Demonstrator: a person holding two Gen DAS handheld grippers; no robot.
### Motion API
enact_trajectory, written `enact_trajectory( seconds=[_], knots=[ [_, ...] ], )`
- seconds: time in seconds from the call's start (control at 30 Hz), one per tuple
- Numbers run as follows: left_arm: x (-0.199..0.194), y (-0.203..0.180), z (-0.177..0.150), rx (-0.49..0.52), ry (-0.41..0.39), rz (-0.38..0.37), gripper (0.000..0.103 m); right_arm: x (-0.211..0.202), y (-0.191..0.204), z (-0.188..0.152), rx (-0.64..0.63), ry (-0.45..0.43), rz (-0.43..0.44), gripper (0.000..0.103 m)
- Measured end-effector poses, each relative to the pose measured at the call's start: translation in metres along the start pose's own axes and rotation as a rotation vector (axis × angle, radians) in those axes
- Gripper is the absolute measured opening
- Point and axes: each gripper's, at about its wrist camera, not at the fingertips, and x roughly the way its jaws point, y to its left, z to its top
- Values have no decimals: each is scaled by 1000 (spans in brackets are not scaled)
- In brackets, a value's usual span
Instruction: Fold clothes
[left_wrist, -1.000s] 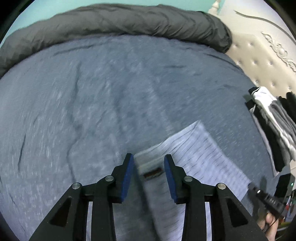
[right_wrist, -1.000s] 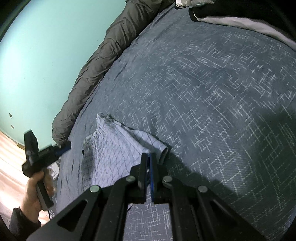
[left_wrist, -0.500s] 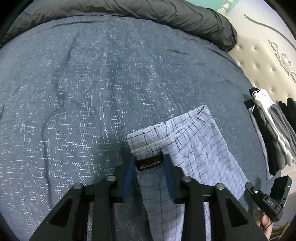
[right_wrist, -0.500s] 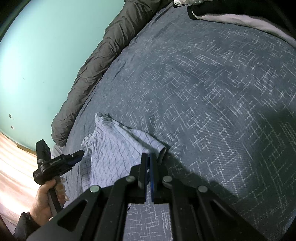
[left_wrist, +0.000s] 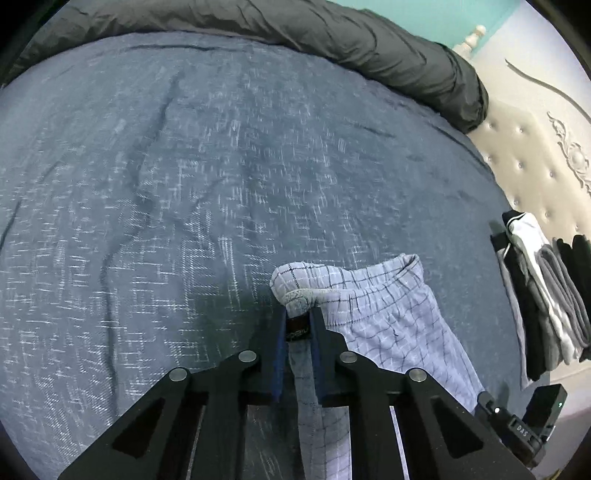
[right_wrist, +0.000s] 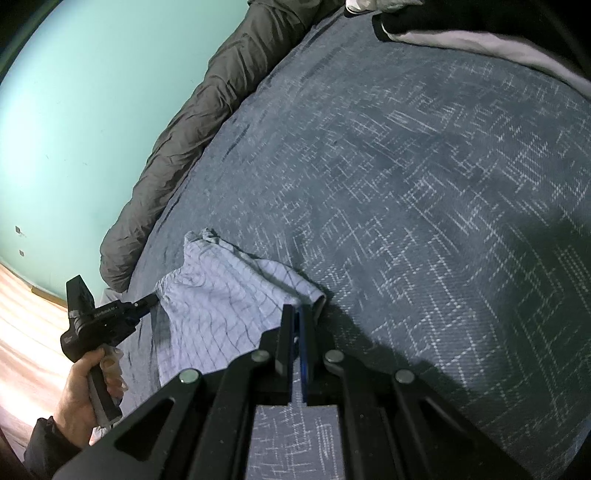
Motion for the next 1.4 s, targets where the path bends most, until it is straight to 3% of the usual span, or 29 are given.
enact_trajectory(
  seconds=[0.5,0.6,0.87,0.9,1.0,1.27,1.37,1.4],
  knots=[
    [-4,-2,-9,22,6,-1,22,-1,-9,7,33,-23,-36,2],
    [-9,1,-10,10,-5,-3,32,-4,-9,9,37,-30,-18,2],
    [-17,13,-19,-21,-1,-45,34,-5,12,15,-5,-35,32,5],
    [-18,14,-20,-26,0,-56,34,-3,17,16,-25,-23,39,9],
    [-20,17,-23,-30,-2,-76,34,-2,25,18,-49,-11,55,39],
    [-15,18,-19,-19,-2,-100,41,26,73,48,-192,86,35,43],
    [-11,18,-17,-25,-8,-117,42,49,102,64,-281,152,32,54],
    [-10,19,-16,-28,-11,-124,42,57,112,68,-312,173,29,64]
  ],
)
